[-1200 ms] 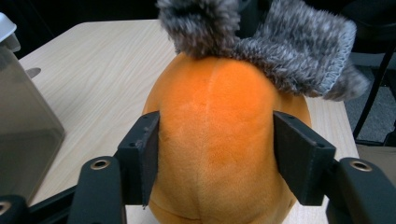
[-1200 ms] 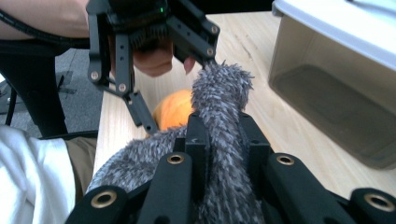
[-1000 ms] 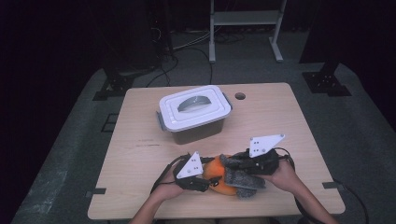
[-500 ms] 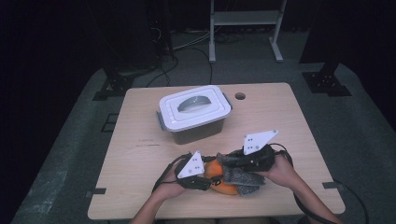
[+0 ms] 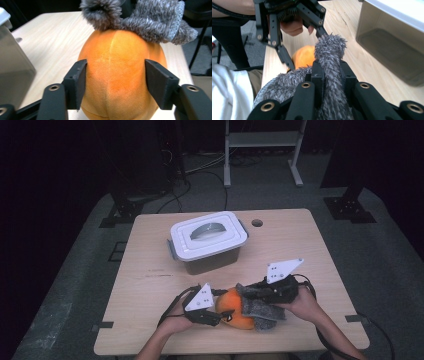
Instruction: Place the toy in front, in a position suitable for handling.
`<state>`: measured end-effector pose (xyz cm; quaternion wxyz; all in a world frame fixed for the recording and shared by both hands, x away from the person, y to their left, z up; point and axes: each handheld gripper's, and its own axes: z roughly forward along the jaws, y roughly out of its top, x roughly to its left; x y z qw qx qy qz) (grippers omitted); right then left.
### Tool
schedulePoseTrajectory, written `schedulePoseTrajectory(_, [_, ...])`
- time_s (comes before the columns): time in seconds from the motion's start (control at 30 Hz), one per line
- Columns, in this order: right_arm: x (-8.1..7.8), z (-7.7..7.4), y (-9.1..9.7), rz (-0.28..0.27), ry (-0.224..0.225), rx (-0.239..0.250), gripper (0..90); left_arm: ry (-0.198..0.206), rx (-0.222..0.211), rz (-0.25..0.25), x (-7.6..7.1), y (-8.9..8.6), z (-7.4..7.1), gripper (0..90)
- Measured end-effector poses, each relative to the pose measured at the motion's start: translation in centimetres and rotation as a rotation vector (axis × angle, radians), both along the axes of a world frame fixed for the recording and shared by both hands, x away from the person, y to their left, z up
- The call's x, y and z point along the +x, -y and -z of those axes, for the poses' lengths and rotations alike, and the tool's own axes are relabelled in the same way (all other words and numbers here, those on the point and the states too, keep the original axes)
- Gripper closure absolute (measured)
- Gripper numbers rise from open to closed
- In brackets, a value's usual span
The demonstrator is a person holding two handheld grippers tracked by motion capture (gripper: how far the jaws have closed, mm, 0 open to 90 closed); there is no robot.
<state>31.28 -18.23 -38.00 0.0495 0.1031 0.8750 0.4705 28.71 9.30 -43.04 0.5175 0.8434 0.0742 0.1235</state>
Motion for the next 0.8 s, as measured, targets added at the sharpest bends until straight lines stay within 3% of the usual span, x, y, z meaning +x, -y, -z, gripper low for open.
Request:
schedulePoseTrajectory(0.13, [-0.7,0.4,-0.3,-0.009,0.004,0.004,77.1,-0.034,-0.019,0.005,0.1,0.0,-0.2,19.9])
schedulePoseTrajectory(0.23, [-1.2,0.6,-1.0,-0.036,0.002,0.021,77.1,-0.052,-0.023,0.016,0.1,0.5,-0.1,13.8])
schedulePoseTrajectory(0.33, [-1.7,0.7,-1.6,-0.062,0.014,0.020,77.1,-0.060,0.002,0.031,0.1,0.9,0.2,13.6])
schedulePoseTrajectory(0.43, [-1.6,0.4,-1.5,-0.058,0.015,0.018,77.1,-0.021,0.022,0.032,-0.2,0.8,0.3,28.7])
schedulePoseTrajectory(0.53, [-1.1,0.0,-0.8,-0.025,0.026,0.037,77.0,-0.013,0.032,0.044,-0.4,0.6,0.2,32.7])
schedulePoseTrajectory(0.7, [-0.7,0.5,0.3,0.014,-0.001,0.051,77.0,-0.038,0.018,0.045,-0.2,0.1,0.3,29.9])
schedulePoseTrajectory(0.8, [-1.2,1.2,0.4,0.015,-0.013,0.069,77.1,-0.079,-0.009,0.053,0.0,0.5,0.2,17.3])
